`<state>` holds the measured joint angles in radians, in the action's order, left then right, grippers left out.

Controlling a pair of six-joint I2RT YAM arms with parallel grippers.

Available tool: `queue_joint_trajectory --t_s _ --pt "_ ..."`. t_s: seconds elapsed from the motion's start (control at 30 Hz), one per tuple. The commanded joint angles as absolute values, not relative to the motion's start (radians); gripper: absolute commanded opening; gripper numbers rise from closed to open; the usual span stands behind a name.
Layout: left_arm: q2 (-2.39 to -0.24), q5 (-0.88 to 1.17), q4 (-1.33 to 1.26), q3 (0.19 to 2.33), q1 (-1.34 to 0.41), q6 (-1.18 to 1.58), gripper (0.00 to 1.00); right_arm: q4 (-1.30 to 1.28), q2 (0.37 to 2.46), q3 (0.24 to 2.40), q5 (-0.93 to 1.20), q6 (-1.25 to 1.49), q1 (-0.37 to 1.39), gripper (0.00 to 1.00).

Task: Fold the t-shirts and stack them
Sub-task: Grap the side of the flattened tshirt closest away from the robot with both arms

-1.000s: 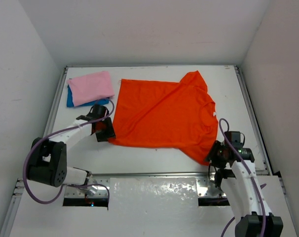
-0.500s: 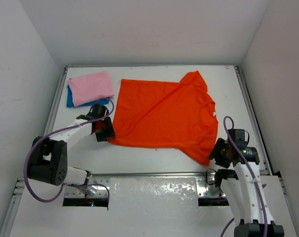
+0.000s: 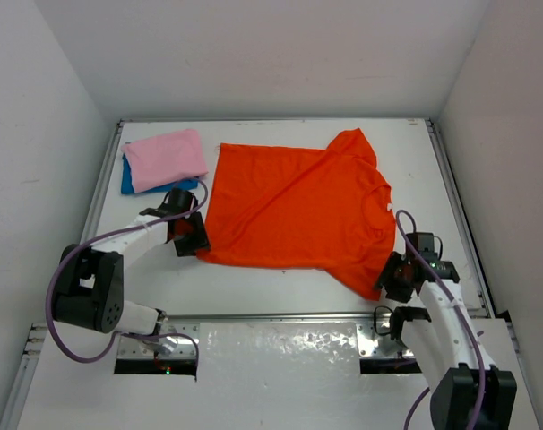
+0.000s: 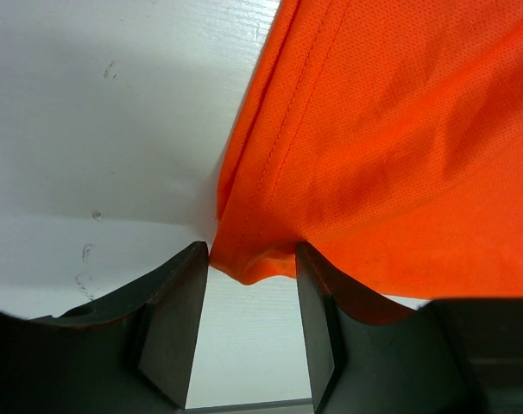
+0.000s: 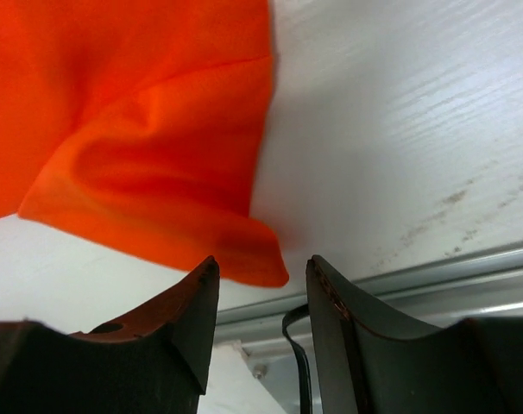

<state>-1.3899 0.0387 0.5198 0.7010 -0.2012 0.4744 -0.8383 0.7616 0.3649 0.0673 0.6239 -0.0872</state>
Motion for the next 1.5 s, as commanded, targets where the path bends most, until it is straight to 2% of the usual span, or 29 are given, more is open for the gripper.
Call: queue_joint_trajectory --t_s 0.0,0.2,0.4,0.47,0.57,0.67,0.7,1.03,1.47 --pt "-1.391 0.035 0.494 0.718 -0.190 0.462 0.43 -0.735 0.769 0.315 0.090 0.644 -0.077 0.44" --pt "-1.407 0.025 0.476 0.703 -0.189 0.459 0.43 -0.706 0.825 0.290 0.087 0.667 -0.061 0.43" --pt "-1.416 0.018 0.459 0.696 -0.189 0.460 0.43 -0.651 0.766 0.233 0.092 0.672 -0.061 0.43" --pt "-1.416 0.020 0.451 0.690 -0.189 0.465 0.42 -0.650 0.758 0.230 0.103 0.673 -0.060 0.40" --pt "-1.416 0.023 0.434 0.681 -0.189 0.471 0.34 -0.669 0.720 0.232 0.106 0.675 -0.058 0.25" --pt "-1.416 0.032 0.417 0.680 -0.189 0.471 0.12 -0.727 0.675 0.259 0.084 0.687 -0.060 0.06" --pt "-1.411 0.026 0.420 0.683 -0.189 0.474 0.00 -0.733 0.654 0.287 0.080 0.690 -0.060 0.00" --pt "-1.295 -0.046 0.540 0.739 -0.190 0.523 0.00 -0.897 0.699 0.554 -0.032 0.721 -0.060 0.00" --pt "-1.186 0.041 0.649 0.773 -0.189 0.587 0.00 -0.919 0.739 0.738 -0.133 0.706 -0.058 0.00"
